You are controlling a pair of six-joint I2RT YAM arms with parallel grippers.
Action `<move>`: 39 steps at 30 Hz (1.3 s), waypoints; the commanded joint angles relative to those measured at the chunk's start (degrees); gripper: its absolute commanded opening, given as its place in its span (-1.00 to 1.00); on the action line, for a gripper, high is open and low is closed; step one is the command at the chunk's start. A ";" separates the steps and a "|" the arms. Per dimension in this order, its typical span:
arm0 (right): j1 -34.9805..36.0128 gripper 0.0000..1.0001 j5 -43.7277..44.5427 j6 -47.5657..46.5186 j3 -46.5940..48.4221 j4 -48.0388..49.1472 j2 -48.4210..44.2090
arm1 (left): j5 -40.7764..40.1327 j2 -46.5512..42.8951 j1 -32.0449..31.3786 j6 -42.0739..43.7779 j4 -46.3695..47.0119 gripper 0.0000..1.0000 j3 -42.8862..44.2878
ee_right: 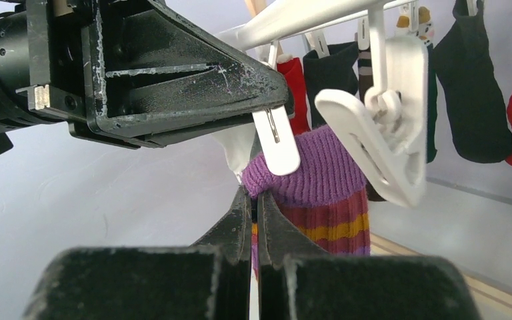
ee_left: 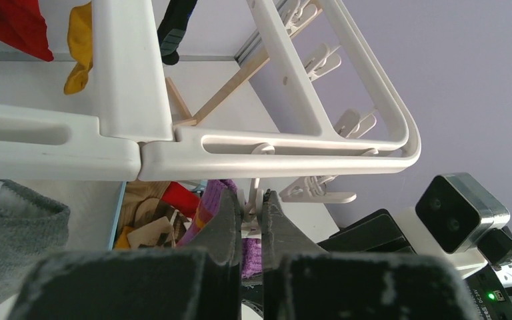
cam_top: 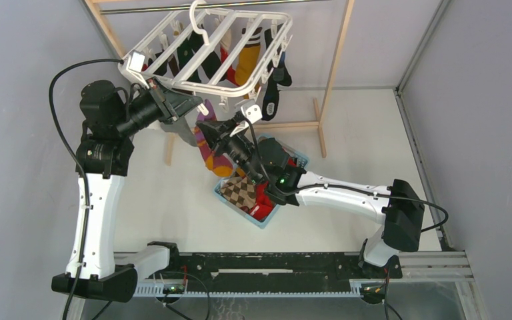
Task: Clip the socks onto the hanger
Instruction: Clamp the sock onto the hanger.
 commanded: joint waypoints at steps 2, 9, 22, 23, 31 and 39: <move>-0.15 -1.00 -0.76 -1.22 3.38 2.15 -0.11 | 1.64 -1.34 -0.43 0.81 -2.28 -1.00 1.54; -0.18 -1.00 -1.12 -1.24 4.77 1.88 0.19 | 1.19 -1.52 -0.47 1.67 -2.60 -1.00 1.45; -0.31 -1.00 -1.00 0.07 5.56 2.04 0.61 | 0.65 -1.71 -0.46 2.55 -2.50 -0.90 1.29; -0.32 -1.00 -0.96 0.24 5.56 2.02 0.59 | 0.68 -1.76 -0.42 2.67 -2.50 -0.88 1.27; -1.26 -1.00 -1.62 2.30 5.13 2.75 0.23 | 0.56 -2.33 -0.42 3.29 -2.54 -0.18 1.04; -1.90 -0.91 -1.22 3.33 4.35 3.99 -0.41 | 0.22 -3.14 -0.10 4.38 -4.39 0.24 2.37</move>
